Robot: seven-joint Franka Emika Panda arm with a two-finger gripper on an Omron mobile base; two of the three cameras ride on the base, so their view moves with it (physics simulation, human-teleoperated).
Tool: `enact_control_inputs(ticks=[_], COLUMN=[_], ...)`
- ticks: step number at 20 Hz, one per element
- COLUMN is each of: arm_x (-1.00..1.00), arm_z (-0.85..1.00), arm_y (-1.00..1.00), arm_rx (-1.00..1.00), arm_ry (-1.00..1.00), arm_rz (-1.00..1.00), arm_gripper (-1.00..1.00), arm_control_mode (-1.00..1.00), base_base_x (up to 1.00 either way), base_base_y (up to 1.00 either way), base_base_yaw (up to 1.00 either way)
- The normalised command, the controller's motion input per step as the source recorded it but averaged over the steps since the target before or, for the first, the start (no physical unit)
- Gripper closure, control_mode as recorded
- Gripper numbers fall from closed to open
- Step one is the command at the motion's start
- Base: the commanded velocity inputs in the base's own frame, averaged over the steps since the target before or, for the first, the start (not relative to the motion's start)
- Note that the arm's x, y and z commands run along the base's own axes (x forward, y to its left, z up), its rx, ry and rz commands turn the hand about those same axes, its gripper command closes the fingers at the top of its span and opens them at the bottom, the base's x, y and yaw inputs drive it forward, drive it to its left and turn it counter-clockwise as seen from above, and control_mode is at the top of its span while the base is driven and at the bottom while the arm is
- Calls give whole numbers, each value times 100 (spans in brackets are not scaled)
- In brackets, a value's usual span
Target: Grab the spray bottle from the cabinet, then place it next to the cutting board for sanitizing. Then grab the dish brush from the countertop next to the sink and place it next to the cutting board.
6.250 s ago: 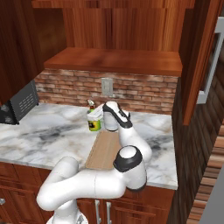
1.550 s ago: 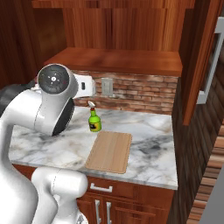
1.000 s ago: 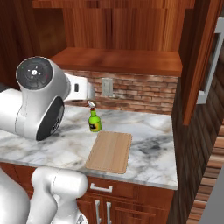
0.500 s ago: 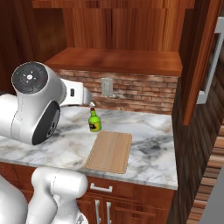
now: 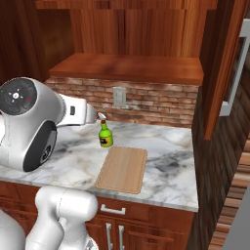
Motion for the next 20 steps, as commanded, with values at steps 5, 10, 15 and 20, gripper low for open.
enact_control_inputs(ticks=[5, 10, 15, 20], arm_x=[-10, -8, 0, 0], arm_z=[0, 0, 0, 0], arm_y=[16, 0, 0, 0], arm_rx=[-1, 0, 0, 0], arm_ry=[0, 0, 0, 0], arm_rz=[-9, -2, 0, 0], arm_gripper=[-100, -100, -100, -100], arm_control_mode=[-100, 100, 100, 100], base_base_x=[0, -63, -100, -100], base_base_y=[0, 0, 5, 74], base_base_yaw=[0, -6, -1, 0])
